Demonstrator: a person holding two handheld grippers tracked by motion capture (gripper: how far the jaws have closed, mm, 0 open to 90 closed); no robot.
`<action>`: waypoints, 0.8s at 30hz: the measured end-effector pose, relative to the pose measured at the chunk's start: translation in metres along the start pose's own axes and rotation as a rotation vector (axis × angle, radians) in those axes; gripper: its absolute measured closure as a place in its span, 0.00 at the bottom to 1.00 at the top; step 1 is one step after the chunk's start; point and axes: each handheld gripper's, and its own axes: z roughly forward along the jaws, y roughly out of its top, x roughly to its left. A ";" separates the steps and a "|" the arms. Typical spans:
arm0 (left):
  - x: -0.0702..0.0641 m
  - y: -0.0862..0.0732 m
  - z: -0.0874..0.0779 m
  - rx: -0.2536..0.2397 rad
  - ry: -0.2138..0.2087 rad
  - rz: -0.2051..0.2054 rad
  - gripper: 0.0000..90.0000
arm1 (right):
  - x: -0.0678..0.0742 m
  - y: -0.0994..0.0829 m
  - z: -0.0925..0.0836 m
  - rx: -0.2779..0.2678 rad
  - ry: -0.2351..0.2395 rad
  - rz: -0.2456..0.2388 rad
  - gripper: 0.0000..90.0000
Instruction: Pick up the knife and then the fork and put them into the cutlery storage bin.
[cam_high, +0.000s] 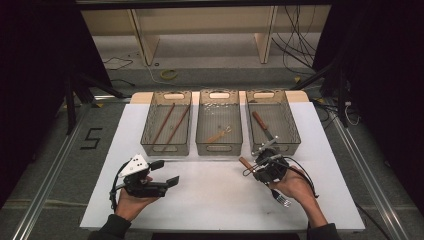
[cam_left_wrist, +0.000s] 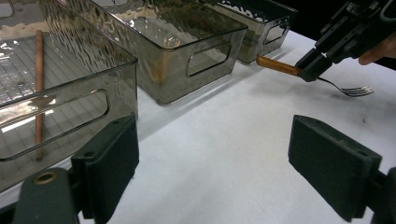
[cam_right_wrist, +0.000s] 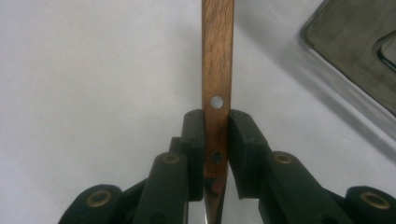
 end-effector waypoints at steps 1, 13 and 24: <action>0.000 0.000 0.000 0.001 0.000 0.001 0.18 | -0.001 0.000 -0.001 -0.009 0.004 0.004 0.86; 0.000 0.000 0.001 0.004 0.000 0.004 0.18 | -0.012 0.008 -0.026 -0.121 0.035 0.031 0.86; 0.001 0.000 0.000 -0.003 0.003 0.004 0.18 | -0.031 0.034 -0.060 -0.238 -0.014 0.063 0.86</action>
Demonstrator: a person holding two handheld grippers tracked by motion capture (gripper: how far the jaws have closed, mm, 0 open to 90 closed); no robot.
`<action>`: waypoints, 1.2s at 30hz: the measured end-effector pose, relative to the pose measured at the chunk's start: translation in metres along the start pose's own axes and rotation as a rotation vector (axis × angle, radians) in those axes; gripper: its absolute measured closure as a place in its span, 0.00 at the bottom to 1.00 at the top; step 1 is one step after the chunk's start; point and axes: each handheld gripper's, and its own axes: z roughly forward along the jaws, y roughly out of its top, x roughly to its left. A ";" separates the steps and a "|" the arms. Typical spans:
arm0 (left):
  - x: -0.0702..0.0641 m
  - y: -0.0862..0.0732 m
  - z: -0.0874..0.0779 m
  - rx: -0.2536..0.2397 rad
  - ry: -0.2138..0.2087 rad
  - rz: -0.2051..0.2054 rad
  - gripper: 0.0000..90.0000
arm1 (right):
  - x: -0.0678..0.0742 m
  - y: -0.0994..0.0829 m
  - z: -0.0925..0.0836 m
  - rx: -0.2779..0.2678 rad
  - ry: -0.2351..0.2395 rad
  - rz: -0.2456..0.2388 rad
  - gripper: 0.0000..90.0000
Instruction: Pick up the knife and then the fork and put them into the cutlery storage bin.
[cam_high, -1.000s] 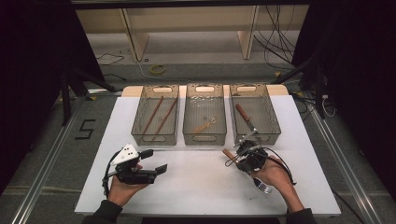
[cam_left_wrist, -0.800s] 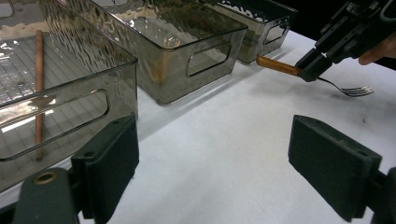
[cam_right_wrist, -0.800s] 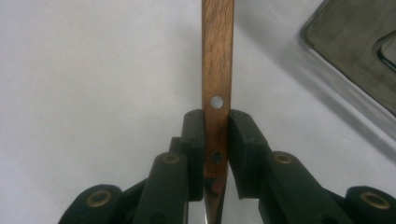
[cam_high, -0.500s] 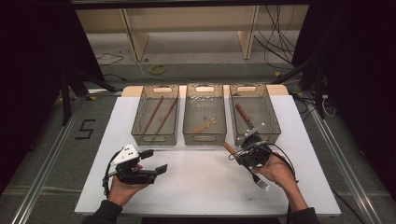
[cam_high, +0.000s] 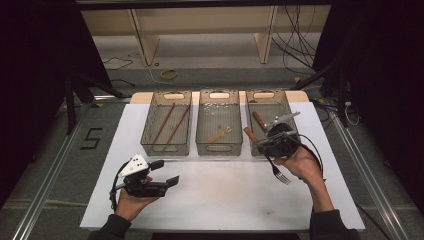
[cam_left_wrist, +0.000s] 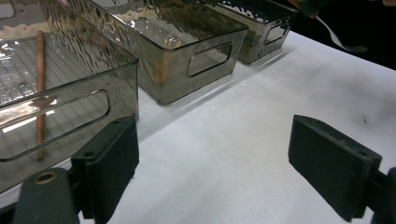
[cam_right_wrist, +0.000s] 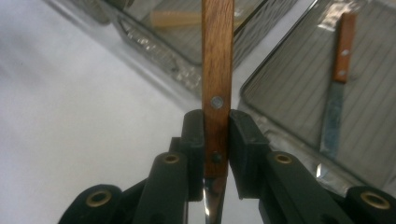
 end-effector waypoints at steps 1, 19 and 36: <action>0.000 0.000 0.000 -0.002 0.000 0.000 0.18 | -0.002 0.003 -0.001 -0.007 -0.002 0.001 0.86; 0.000 0.000 0.000 -0.001 0.000 0.000 0.18 | -0.039 0.036 -0.010 -0.072 -0.087 0.055 0.86; 0.000 0.000 0.000 -0.007 0.000 0.000 0.18 | -0.063 0.065 -0.011 -0.112 -0.161 0.080 0.86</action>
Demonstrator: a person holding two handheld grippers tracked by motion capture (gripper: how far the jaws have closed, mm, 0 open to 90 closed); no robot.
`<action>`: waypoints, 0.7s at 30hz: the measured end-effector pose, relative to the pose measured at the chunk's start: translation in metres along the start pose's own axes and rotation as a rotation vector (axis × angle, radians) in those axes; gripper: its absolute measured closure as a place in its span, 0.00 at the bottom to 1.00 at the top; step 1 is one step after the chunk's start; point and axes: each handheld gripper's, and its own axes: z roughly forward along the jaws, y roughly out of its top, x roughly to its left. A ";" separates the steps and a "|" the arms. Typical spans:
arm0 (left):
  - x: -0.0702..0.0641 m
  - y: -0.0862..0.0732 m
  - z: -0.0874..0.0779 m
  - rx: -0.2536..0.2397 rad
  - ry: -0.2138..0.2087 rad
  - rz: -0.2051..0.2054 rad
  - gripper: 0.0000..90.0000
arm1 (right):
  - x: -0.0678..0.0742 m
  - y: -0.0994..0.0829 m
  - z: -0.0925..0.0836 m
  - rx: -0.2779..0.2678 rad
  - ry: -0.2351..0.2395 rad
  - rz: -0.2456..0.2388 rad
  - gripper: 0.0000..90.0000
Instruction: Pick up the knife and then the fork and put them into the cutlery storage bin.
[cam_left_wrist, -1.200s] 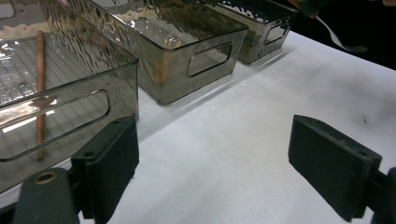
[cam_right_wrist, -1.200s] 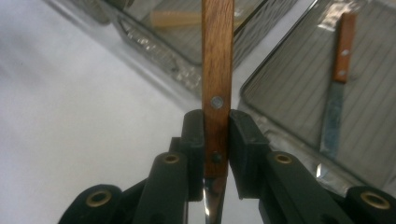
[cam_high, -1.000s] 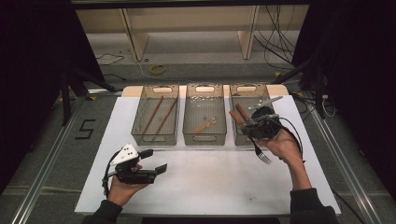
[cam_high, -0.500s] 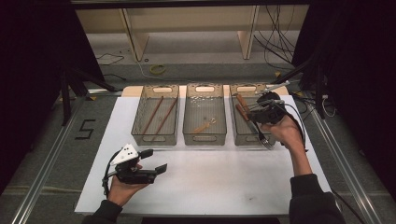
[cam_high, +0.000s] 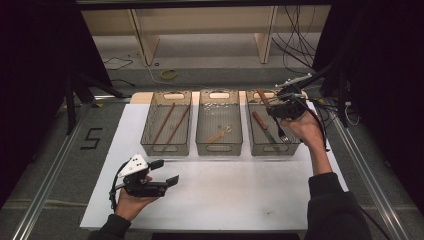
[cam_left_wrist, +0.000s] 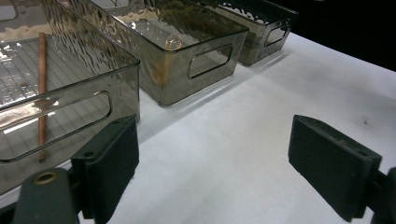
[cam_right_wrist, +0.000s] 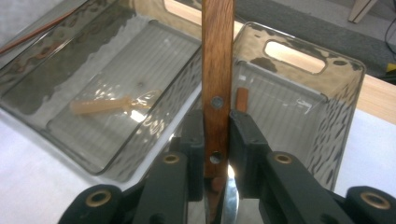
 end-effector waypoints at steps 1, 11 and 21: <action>0.000 0.000 0.000 -0.001 0.000 0.000 0.18 | -0.001 0.001 0.001 -0.001 -0.005 0.002 0.86; 0.000 0.000 0.000 -0.001 -0.001 0.000 0.18 | -0.014 0.006 0.015 -0.022 -0.047 0.030 0.86; 0.001 0.000 0.000 0.001 -0.002 -0.001 0.18 | -0.020 0.006 0.023 -0.046 -0.087 0.037 0.86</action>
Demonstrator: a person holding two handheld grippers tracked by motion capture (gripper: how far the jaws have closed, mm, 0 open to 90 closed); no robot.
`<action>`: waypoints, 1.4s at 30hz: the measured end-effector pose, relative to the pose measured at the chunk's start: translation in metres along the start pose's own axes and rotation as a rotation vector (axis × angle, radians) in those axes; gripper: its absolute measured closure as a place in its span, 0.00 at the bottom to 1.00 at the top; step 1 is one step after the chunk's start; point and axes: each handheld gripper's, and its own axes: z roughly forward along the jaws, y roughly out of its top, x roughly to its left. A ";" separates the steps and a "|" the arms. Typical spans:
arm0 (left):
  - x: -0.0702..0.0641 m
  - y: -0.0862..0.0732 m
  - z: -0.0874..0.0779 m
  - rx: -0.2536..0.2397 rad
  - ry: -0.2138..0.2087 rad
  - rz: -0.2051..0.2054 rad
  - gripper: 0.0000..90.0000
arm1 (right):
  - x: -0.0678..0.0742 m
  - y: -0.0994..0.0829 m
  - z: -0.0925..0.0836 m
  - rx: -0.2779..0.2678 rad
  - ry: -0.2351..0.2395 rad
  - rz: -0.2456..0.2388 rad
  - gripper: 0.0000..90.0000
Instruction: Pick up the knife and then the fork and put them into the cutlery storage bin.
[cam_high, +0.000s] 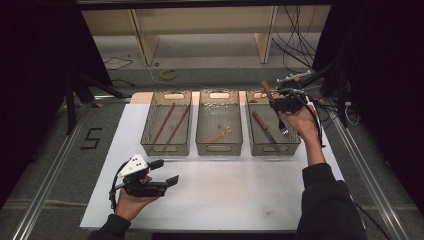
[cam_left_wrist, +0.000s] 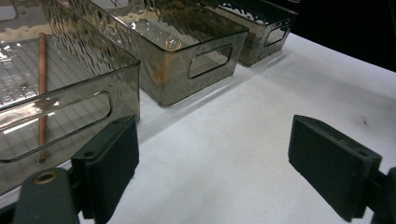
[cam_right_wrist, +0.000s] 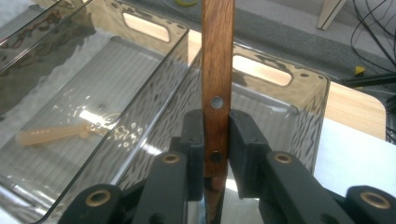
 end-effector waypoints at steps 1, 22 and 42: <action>0.000 0.000 0.000 0.000 0.000 0.000 0.18 | 0.000 0.000 0.001 -0.001 -0.003 0.000 0.86; 0.000 0.000 0.000 0.002 -0.002 0.000 0.18 | -0.007 -0.023 0.033 0.012 -0.037 0.017 0.86; 0.000 0.000 0.000 0.004 -0.001 0.003 0.18 | -0.006 -0.032 0.040 0.060 -0.017 0.040 0.59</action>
